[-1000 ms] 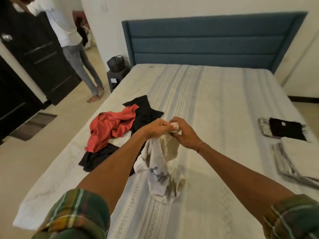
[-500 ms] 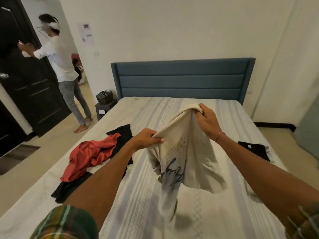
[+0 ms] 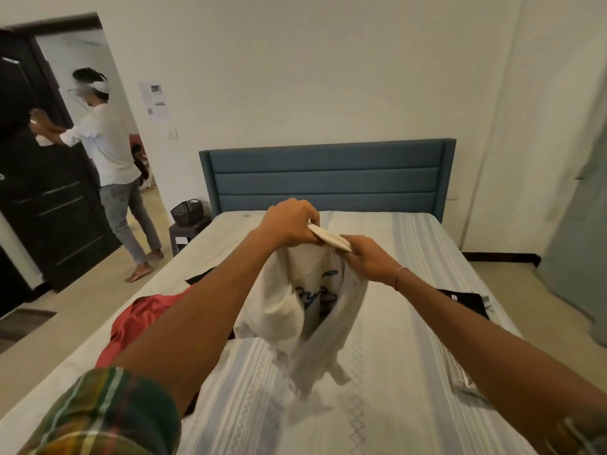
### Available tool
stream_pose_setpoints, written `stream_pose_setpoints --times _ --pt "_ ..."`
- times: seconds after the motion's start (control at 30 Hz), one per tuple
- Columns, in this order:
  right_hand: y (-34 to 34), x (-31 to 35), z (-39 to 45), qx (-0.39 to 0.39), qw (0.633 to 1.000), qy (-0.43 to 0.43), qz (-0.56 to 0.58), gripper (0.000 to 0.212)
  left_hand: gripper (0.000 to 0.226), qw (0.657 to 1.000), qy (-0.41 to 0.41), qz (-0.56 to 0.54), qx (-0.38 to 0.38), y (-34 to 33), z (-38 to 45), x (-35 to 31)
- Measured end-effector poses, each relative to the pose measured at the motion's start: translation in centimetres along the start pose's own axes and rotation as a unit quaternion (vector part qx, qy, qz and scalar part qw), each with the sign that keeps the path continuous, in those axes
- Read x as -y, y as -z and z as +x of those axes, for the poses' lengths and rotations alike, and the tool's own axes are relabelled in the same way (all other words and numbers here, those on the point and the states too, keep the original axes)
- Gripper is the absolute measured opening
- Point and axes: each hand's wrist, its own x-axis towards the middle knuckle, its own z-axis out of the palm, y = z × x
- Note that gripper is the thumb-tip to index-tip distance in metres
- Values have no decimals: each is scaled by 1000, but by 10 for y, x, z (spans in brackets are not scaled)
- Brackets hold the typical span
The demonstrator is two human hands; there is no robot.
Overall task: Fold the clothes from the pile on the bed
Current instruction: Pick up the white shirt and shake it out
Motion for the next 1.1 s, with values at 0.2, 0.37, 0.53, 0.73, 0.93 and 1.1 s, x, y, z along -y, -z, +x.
stream_pose_setpoints --times 0.2,0.37,0.53,0.73,0.93,1.1 --pt "34 17 7 -96 995 33 16 25 15 995 84 -6 56 -23 -11 25" --pt "63 -4 3 -168 984 -51 23 24 24 955 193 -215 -62 -34 -22 51" --pt "56 -1 -2 -34 996 -69 -34 47 28 967 108 -213 -92 -3 1 14" --pt "19 21 2 -47 998 -28 -12 38 9 989 -29 116 -85 24 26 -35" --pt "32 28 -1 -123 986 -57 102 31 42 990 9 140 -1 34 24 -18" --pt "35 50 -8 -73 972 -61 216 22 28 988 76 -132 27 16 14 2"
